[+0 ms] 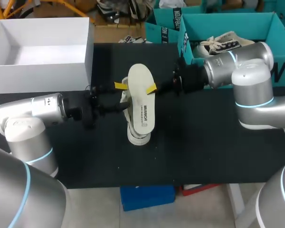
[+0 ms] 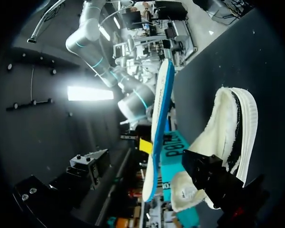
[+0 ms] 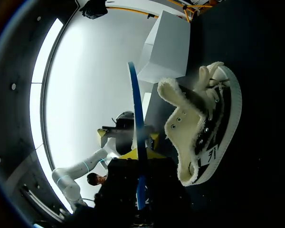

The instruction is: Take the shoe out of the shoebox, open the shoe tongue, remove and reinsert the insole, then place the shoe into the shoebox

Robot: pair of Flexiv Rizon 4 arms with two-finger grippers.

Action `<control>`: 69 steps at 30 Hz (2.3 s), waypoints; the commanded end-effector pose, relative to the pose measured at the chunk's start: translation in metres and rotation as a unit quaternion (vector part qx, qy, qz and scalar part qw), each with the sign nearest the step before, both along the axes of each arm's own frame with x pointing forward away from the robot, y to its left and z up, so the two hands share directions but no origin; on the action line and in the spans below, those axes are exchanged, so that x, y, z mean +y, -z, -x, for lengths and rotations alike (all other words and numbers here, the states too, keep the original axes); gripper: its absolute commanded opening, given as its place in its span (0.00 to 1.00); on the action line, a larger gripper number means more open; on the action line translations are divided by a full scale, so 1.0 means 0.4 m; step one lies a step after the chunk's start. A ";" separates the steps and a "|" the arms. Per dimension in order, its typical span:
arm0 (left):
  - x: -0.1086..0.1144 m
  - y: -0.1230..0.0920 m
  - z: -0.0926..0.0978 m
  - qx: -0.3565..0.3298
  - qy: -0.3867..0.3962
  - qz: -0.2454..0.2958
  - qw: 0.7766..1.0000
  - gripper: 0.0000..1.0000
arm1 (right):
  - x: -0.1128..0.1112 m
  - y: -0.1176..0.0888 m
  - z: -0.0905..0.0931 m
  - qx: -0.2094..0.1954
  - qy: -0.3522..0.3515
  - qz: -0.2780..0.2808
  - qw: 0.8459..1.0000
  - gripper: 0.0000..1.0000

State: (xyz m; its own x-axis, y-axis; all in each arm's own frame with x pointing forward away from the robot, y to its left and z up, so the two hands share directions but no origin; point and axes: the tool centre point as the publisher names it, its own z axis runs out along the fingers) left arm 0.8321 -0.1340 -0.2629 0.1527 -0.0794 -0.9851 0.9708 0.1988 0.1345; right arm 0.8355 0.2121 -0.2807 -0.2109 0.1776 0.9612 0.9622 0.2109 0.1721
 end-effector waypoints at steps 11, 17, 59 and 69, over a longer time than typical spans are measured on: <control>-0.058 -0.012 -0.045 -0.028 -0.012 -0.011 0.999 0.53 | 0.003 0.003 0.000 0.000 0.001 0.000 1.000 0.00; -0.078 0.004 -0.060 -0.022 -0.008 -0.019 1.000 0.44 | 0.003 0.003 0.000 0.000 0.001 0.000 1.000 0.00; 0.007 0.025 0.079 0.122 0.025 -0.142 0.982 0.00 | -0.119 -0.072 0.080 -0.034 0.092 0.065 0.993 1.00; 0.057 0.034 0.133 0.144 0.025 -0.169 0.975 0.00 | -0.173 -0.108 0.129 -0.045 0.156 0.100 0.982 1.00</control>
